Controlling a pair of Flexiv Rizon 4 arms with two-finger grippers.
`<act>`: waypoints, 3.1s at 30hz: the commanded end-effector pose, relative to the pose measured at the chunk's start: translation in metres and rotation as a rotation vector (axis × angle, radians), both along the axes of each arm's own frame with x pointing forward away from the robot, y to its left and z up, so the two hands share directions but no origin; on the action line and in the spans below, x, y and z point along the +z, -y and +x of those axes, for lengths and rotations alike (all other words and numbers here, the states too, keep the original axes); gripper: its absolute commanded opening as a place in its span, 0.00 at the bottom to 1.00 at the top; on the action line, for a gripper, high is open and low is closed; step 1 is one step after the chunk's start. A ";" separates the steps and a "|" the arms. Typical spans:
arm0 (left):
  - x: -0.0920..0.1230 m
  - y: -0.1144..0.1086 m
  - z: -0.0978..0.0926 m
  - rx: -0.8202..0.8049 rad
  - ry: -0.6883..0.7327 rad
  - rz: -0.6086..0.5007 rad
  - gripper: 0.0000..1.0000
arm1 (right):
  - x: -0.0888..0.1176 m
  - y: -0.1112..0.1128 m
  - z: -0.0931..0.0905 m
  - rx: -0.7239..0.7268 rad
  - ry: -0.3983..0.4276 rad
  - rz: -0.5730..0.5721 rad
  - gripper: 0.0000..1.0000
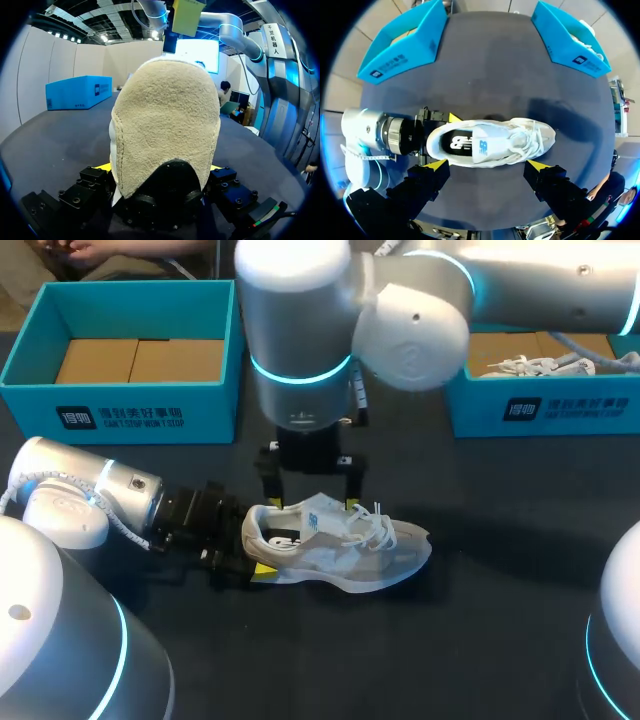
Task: Take the shoe out of the shoebox, open the shoe tongue, remove and reinsert the insole, then place the shoe into the shoebox
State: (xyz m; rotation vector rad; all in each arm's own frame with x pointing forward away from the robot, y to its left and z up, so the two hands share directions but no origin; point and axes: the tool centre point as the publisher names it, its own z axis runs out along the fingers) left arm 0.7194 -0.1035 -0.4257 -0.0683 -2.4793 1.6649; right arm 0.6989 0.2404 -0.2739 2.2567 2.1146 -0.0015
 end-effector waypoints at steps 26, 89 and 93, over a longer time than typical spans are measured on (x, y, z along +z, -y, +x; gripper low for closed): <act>-0.001 0.000 -0.001 -0.003 -0.001 0.002 0.00 | -0.053 -0.001 0.012 -0.354 0.034 -0.154 1.00; -0.001 0.000 -0.001 -0.003 -0.001 0.002 0.00 | -0.040 0.046 0.000 -0.706 0.171 -0.335 0.43; -0.001 0.000 -0.001 -0.003 -0.001 0.002 0.00 | -0.045 0.049 0.002 -0.700 0.169 -0.310 0.13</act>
